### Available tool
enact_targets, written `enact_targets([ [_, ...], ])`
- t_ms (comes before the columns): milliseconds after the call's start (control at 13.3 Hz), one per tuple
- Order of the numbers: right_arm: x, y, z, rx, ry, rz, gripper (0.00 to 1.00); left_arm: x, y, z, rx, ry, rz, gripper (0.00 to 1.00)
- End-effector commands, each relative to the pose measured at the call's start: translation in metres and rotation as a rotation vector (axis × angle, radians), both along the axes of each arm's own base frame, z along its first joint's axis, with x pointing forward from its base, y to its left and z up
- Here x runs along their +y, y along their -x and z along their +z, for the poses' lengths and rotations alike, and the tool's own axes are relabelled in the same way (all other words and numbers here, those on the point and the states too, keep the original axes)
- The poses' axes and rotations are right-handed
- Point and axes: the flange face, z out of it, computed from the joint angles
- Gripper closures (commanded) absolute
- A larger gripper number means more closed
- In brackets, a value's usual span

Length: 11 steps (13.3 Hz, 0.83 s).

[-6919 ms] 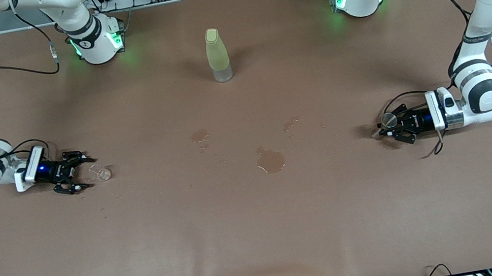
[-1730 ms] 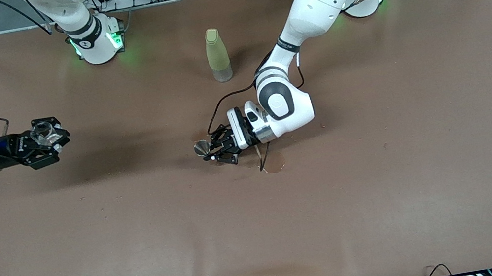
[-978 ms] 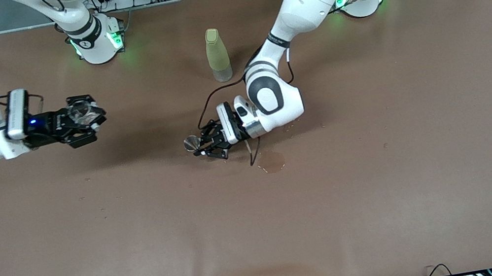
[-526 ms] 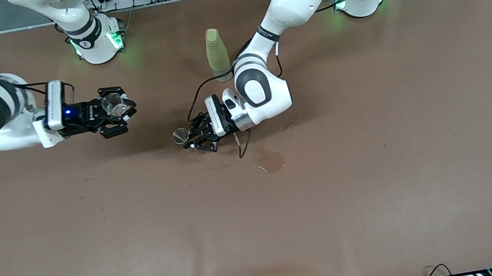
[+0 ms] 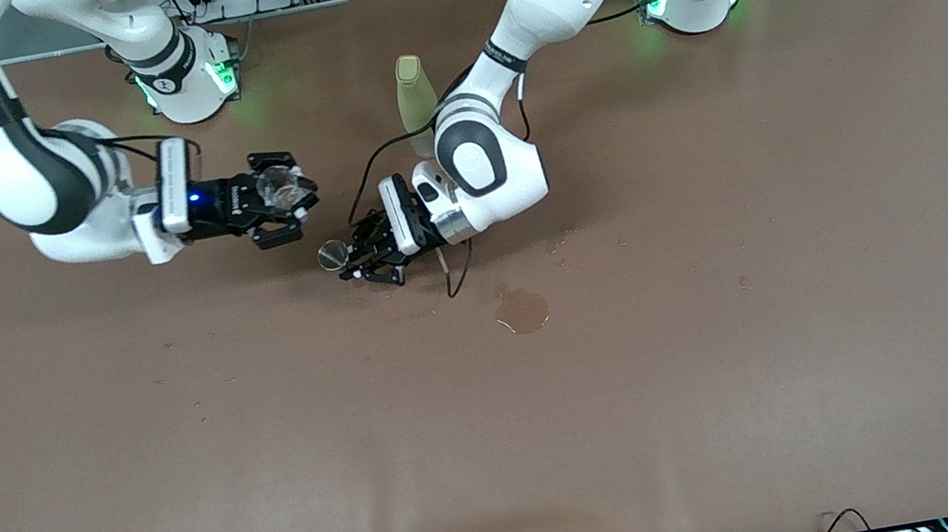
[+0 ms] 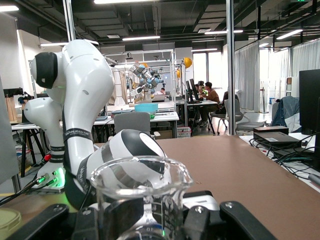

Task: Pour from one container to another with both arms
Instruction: 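Bring the beaker with the right gripper beside the jigger's rim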

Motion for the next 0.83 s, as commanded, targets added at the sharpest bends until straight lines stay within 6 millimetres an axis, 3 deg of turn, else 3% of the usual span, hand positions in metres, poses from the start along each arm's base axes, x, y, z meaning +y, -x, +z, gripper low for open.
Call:
enact_targets([
  [0, 0.009, 0.024, -0.006, 0.008, -0.018, -0.034, 1.00, -0.006, -0.001, 0.002, 0.009, 0.003, 0.028, 1.00],
  [376, 0.003, 0.050, -0.038, 0.090, 0.005, -0.034, 1.00, -0.006, -0.001, 0.002, 0.009, 0.000, 0.029, 1.00],
  [752, 0.002, 0.052, -0.044, 0.231, 0.026, -0.053, 1.00, -0.005, -0.001, 0.001, 0.010, -0.001, 0.029, 1.00],
])
